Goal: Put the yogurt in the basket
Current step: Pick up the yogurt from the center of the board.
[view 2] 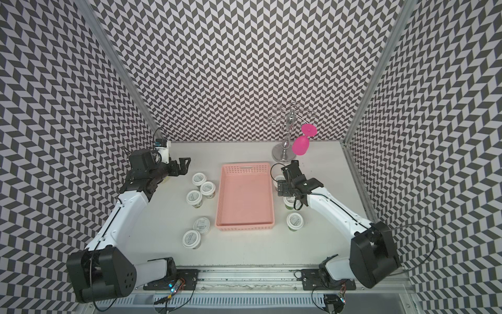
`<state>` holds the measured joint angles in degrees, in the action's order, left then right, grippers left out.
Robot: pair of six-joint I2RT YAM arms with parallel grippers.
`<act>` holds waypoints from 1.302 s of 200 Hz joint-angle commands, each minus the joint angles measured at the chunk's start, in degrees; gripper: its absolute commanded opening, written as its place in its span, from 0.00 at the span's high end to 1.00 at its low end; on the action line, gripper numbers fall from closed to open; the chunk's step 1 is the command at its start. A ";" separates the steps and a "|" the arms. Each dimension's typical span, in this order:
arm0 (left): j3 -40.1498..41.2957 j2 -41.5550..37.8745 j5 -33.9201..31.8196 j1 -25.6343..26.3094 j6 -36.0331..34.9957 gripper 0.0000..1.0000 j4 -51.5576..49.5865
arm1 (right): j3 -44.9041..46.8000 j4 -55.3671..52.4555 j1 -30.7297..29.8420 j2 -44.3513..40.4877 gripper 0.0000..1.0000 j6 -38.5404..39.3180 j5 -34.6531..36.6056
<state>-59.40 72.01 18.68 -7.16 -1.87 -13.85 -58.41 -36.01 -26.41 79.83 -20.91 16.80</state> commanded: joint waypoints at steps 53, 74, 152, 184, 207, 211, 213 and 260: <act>-0.45 -0.29 0.40 -0.36 -0.31 0.00 0.31 | 2.33 0.65 0.49 2.86 0.01 0.33 -4.49; -0.47 -0.29 0.40 -0.40 -0.31 0.00 0.25 | 2.68 1.20 0.49 3.93 0.01 0.91 -5.68; -0.58 0.13 0.48 -0.40 -0.22 0.00 0.22 | 4.36 3.14 0.51 6.11 0.05 1.42 -6.78; -0.62 0.15 0.57 -0.40 -0.08 0.00 0.31 | 4.71 3.49 0.51 6.63 0.09 1.54 -6.86; -0.68 0.24 0.57 -0.40 -0.10 0.00 0.23 | 4.71 3.49 0.49 6.74 0.12 1.62 -6.92; -0.62 0.25 0.57 -0.40 -0.13 0.00 0.24 | 4.71 3.50 0.49 6.74 0.12 1.63 -6.88; -0.65 0.20 0.62 -0.40 -0.15 0.00 0.29 | 4.71 3.54 0.49 6.74 0.12 1.58 -6.93; -0.47 0.23 0.48 -0.35 -0.20 0.00 0.31 | 4.98 3.58 0.54 6.74 0.17 1.70 -6.85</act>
<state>-59.40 72.03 18.76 -7.16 -1.85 -13.82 -54.19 -34.22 -26.06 86.24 -19.49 10.17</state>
